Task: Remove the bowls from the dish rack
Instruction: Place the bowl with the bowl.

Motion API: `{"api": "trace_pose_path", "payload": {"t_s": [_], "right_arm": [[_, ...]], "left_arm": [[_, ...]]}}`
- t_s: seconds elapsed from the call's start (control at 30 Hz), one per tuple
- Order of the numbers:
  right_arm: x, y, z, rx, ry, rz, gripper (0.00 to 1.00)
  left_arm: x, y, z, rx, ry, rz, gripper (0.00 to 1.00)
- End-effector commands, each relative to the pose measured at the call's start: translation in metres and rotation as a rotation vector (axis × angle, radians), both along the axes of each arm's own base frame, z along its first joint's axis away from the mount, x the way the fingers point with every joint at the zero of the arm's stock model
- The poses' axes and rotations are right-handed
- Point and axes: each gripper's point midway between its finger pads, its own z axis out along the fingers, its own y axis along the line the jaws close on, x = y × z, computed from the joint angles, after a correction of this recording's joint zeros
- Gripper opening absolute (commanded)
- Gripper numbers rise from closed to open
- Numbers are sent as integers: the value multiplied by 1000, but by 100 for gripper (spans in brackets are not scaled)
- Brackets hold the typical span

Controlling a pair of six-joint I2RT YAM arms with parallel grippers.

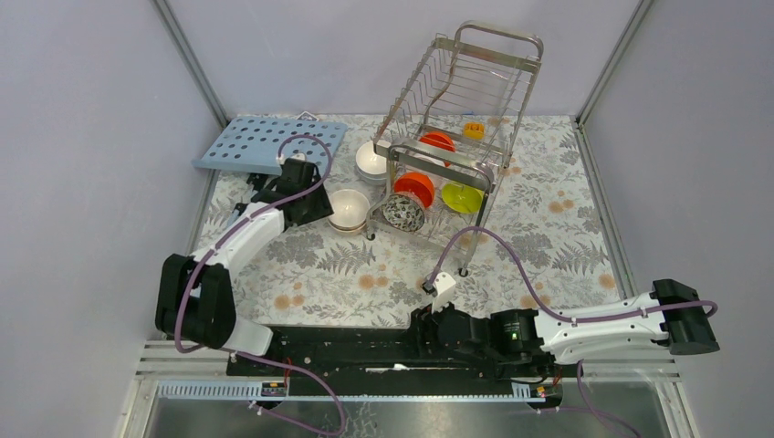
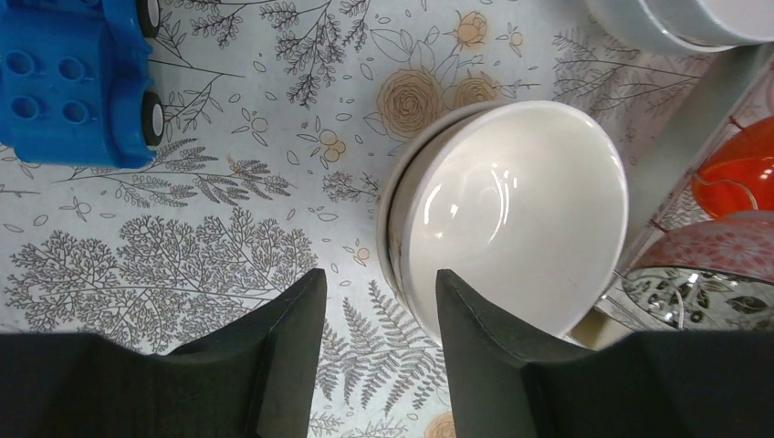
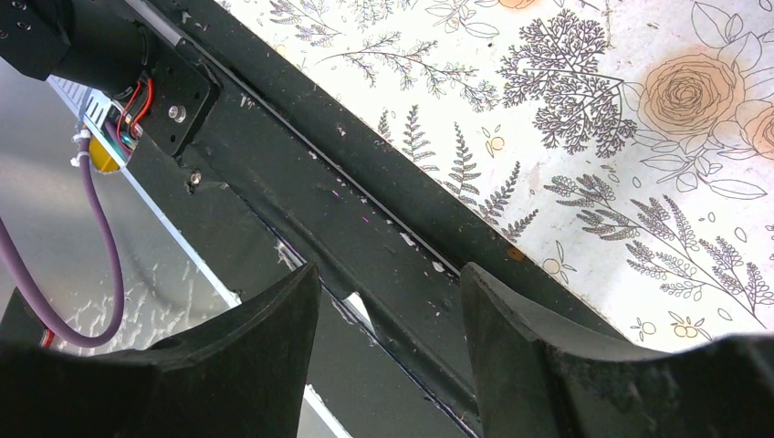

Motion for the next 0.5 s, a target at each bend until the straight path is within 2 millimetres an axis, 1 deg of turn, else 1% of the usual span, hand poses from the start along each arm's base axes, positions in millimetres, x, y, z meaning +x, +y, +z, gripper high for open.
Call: {"api": "trace_pose_path", "payload": {"t_s": [0.0, 0.07, 0.27, 0.37, 0.47], "right_arm": [[6, 1, 8, 31, -18, -42, 64], [6, 0, 7, 27, -20, -41, 64], [6, 0, 7, 25, -21, -42, 64], [6, -1, 6, 25, -20, -41, 64], [6, -1, 5, 23, -19, -42, 64]], "left_arm": [[24, -2, 9, -3, -69, 15, 48], [26, -2, 6, 1, -62, 19, 42], [27, -1, 1, 12, -54, 23, 30], [26, 0, -2, 14, -47, 23, 26], [25, 0, -5, 14, -42, 22, 25]]}}
